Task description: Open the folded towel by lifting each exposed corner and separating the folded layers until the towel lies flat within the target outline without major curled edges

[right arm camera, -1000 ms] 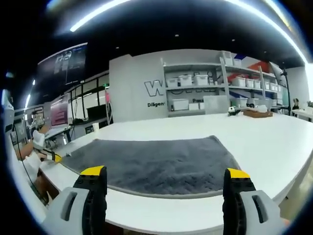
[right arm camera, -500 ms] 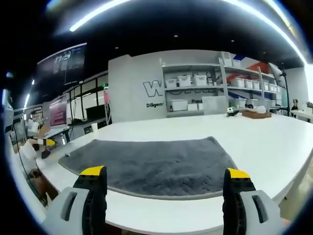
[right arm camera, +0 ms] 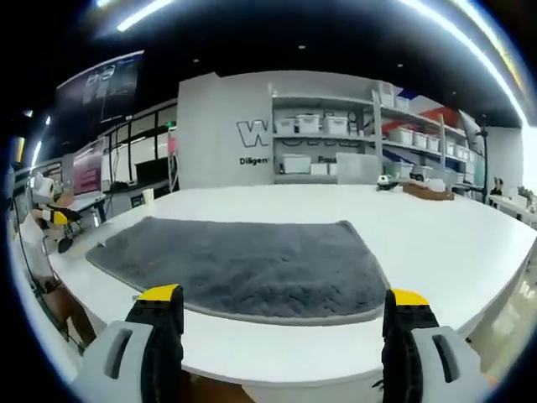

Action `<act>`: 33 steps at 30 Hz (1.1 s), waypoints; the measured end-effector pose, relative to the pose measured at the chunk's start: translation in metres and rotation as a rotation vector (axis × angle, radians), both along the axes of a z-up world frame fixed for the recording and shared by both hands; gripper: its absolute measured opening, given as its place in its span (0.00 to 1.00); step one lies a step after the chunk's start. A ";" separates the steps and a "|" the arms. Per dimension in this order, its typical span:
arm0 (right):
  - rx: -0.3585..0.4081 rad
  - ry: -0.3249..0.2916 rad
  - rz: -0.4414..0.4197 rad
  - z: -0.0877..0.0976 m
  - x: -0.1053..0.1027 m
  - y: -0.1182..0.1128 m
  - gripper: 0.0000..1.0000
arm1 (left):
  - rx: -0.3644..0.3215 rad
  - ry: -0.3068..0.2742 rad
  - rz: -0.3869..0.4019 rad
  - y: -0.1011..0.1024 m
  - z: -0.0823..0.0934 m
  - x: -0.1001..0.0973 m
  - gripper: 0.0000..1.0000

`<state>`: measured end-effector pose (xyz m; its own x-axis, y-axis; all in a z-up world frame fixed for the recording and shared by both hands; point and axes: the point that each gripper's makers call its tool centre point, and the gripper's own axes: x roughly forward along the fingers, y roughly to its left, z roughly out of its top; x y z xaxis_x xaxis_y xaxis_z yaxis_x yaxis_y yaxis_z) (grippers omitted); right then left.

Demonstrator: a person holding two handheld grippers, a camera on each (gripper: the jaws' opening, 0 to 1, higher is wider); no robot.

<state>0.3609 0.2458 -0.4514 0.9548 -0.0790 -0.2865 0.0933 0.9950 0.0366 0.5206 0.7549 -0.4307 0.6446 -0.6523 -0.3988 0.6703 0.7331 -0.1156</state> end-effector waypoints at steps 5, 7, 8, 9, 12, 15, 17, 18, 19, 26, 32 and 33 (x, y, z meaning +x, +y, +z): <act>-0.021 0.058 -0.010 -0.008 -0.005 -0.005 0.99 | 0.039 0.014 -0.016 -0.002 -0.008 -0.003 1.00; -0.027 0.074 -0.009 -0.010 -0.006 -0.006 0.99 | 0.039 0.021 -0.019 -0.002 -0.009 -0.002 1.00; -0.028 0.076 -0.008 -0.011 -0.006 -0.006 0.99 | 0.032 0.024 -0.015 -0.002 -0.009 -0.002 1.00; -0.026 0.077 -0.006 -0.011 -0.006 -0.006 0.99 | 0.027 0.024 -0.011 -0.001 -0.009 -0.001 1.00; -0.020 0.081 -0.002 -0.012 -0.006 -0.006 0.99 | 0.034 0.023 -0.004 -0.001 -0.010 0.000 1.00; -0.021 0.085 -0.001 -0.013 -0.006 -0.006 0.99 | 0.039 0.026 -0.009 -0.002 -0.011 0.000 1.00; -0.024 0.093 0.000 -0.014 -0.006 -0.006 0.99 | 0.040 0.026 -0.012 -0.002 -0.011 0.000 1.00; -0.027 0.098 0.000 -0.015 -0.006 -0.006 0.99 | 0.043 0.028 -0.012 -0.002 -0.011 0.000 1.00; -0.029 0.103 -0.001 -0.016 -0.006 -0.007 0.99 | 0.044 0.030 -0.010 -0.002 -0.012 0.000 1.00; -0.028 0.109 -0.001 -0.017 -0.006 -0.007 0.99 | 0.044 0.040 -0.013 -0.002 -0.015 0.000 1.00; -0.026 0.110 -0.001 -0.018 -0.006 -0.008 0.99 | 0.046 0.045 -0.012 -0.002 -0.016 0.000 1.00; -0.025 0.110 -0.001 -0.019 -0.006 -0.008 0.99 | 0.047 0.044 -0.012 -0.002 -0.016 0.000 1.00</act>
